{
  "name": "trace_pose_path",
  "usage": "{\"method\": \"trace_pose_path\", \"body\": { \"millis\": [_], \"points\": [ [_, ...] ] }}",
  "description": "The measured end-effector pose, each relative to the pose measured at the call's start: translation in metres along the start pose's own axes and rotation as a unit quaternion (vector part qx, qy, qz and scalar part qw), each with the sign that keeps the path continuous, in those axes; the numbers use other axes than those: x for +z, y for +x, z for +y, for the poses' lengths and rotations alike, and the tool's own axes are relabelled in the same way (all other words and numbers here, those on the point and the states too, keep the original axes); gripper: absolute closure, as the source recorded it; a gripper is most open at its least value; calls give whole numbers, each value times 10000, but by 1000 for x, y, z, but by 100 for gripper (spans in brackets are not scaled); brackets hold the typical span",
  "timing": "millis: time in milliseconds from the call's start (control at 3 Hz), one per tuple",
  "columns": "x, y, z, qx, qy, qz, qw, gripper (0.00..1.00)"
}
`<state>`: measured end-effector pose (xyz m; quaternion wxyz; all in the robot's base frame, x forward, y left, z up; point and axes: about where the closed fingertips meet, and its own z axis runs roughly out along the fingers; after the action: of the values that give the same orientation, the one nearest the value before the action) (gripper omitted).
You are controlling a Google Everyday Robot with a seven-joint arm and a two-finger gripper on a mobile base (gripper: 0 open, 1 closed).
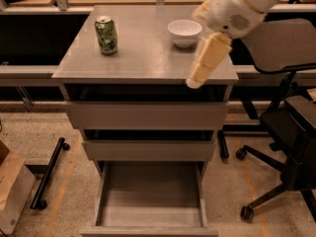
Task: Place green can into bottom drawer
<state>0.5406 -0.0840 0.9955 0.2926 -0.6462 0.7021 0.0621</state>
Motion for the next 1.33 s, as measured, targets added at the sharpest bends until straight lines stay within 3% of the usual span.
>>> {"method": "trace_pose_path", "body": {
  "millis": [333,1000,1333],
  "points": [
    [49,-53,-30,-192,19,-357,9992,0],
    [63,-58,-36,-19,153,-534,9985,0],
    [118,-94,-82,157,487,-1054,9931,0]
  ]
}}
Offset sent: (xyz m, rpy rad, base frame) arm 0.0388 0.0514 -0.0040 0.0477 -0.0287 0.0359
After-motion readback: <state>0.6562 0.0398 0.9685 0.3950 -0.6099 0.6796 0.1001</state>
